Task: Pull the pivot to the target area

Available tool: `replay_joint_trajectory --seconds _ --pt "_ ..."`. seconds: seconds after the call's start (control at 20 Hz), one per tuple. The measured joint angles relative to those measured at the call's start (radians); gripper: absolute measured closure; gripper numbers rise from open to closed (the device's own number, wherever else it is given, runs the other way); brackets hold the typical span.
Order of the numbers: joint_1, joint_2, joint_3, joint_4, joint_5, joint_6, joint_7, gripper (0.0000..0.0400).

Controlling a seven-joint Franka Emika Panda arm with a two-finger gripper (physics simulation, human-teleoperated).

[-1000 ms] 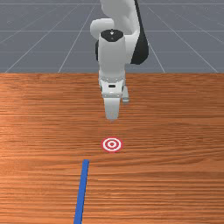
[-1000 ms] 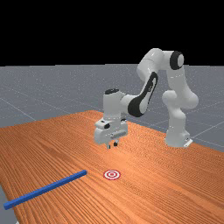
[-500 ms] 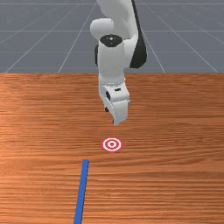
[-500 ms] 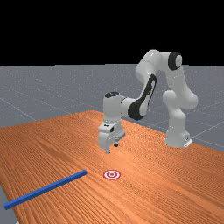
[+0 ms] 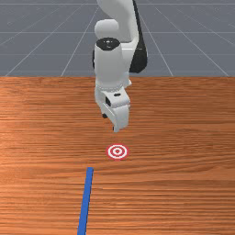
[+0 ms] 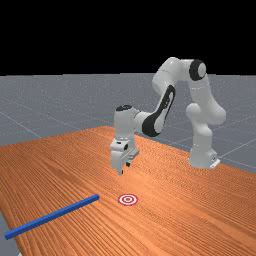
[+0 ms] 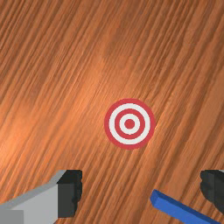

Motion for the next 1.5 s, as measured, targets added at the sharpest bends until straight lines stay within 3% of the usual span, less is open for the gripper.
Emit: replay_joint_trajectory --seconds 0.15,0.25,0.45,0.55,0.75,1.05,1.3,1.35,1.5 --pt "-0.064 0.004 0.059 0.003 -0.035 -0.002 -0.356 0.0" --pt "-0.09 0.006 0.068 0.007 -0.041 -0.004 -0.451 0.0" --pt "-0.1 0.009 0.04 0.014 -0.026 -0.006 -0.377 0.0" --pt "-0.149 -0.003 0.087 -0.011 -0.052 0.003 -0.649 0.0" --pt "-0.166 -0.01 0.092 -0.022 -0.055 0.007 -0.714 0.0" --pt "-0.242 0.002 0.137 -0.009 -0.085 0.001 -1.052 0.0" --pt "-0.229 0.045 0.127 0.065 -0.088 -0.028 -0.995 0.0" --pt "-0.255 0.066 0.16 0.092 -0.113 -0.041 -1.173 0.0" --pt "-0.265 0.127 0.185 0.19 -0.142 -0.084 -1.307 0.0"
